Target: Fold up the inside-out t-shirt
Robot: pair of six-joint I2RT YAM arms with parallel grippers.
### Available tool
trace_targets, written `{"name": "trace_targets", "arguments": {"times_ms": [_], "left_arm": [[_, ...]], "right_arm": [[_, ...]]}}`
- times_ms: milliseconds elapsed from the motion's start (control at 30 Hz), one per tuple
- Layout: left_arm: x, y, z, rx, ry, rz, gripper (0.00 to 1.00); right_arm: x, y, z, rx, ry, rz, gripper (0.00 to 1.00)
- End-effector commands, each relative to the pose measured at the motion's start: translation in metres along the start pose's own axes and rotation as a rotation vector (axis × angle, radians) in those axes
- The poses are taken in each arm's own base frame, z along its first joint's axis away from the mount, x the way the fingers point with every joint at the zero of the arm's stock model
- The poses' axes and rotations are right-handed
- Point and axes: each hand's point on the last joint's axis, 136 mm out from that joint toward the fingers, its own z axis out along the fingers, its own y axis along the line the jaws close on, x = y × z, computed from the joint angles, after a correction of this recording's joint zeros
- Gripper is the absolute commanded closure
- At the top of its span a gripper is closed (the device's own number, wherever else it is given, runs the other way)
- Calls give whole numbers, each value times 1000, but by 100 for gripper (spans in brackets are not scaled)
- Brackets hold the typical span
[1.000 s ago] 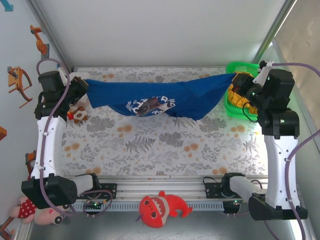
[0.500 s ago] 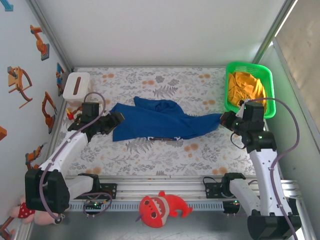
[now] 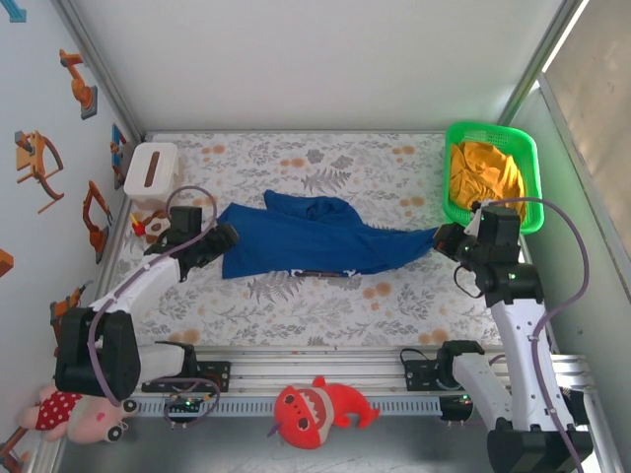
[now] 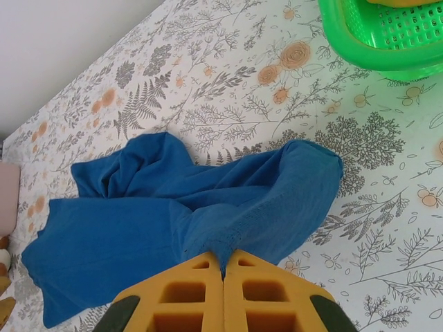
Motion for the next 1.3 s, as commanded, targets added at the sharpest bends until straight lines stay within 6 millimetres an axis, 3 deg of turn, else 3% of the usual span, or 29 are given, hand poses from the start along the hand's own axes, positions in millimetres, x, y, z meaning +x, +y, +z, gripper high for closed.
{"name": "trace_targets", "arguments": {"times_ms": [0, 333, 600, 1000, 1267], "left_arm": [[-12, -10, 14, 47, -57, 63, 32], [-8, -23, 38, 130, -23, 101, 32], [4, -26, 28, 198, -25, 68, 33], [14, -10, 39, 156, -12, 50, 34], [9, -29, 34, 250, -28, 82, 34]], "right_arm": [[-3, 0, -3, -10, -23, 14, 100], [-5, 4, -8, -14, -29, 5, 100], [-7, 5, -9, -17, -33, 3, 100], [-8, 7, -11, -22, -35, 2, 100], [-8, 7, -10, -21, -32, 0, 100]]}}
